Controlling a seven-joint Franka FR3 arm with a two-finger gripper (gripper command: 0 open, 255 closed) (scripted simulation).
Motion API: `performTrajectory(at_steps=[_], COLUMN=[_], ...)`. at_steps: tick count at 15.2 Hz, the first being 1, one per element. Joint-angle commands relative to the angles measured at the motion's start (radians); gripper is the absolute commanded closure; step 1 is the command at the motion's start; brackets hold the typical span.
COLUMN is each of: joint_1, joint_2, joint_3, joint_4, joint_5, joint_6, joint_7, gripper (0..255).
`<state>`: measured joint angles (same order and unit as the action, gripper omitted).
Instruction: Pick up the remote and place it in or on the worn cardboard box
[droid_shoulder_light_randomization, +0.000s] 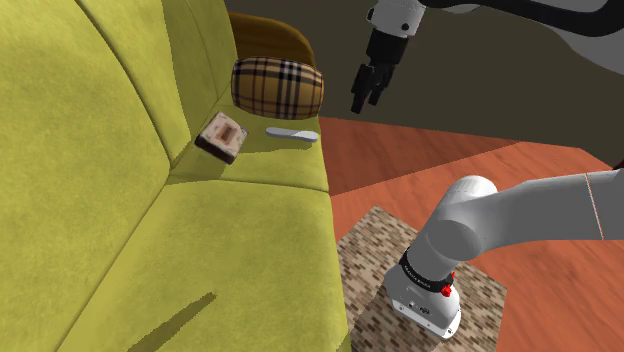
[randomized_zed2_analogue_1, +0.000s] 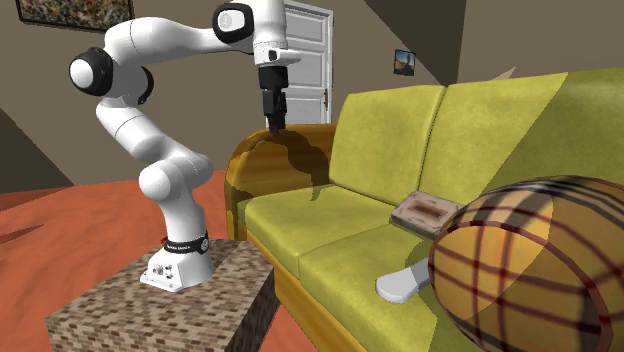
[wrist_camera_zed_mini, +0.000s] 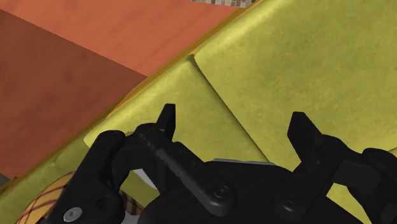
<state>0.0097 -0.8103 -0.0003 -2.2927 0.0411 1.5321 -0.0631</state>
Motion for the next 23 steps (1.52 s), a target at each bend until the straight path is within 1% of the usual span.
performTrajectory(at_steps=[1,7,13,18,23], joint_1=[0.0,0.009,0.023,0.036,0.044], joint_2=[0.0,0.143,0.329,0.507,0.699], joint_3=[0.0,-0.088,-0.167,-0.222,-0.261], joint_4=[0.0,-0.02,0.015,0.085,0.191], joint_5=[0.0,-0.059,-0.091,-0.088,-0.058], joint_6=[0.0,0.154,0.298,0.401,0.481], joint_7=[0.0,-0.17,-0.333,-0.47,-0.609], gripper=[0,0,0,0,0])
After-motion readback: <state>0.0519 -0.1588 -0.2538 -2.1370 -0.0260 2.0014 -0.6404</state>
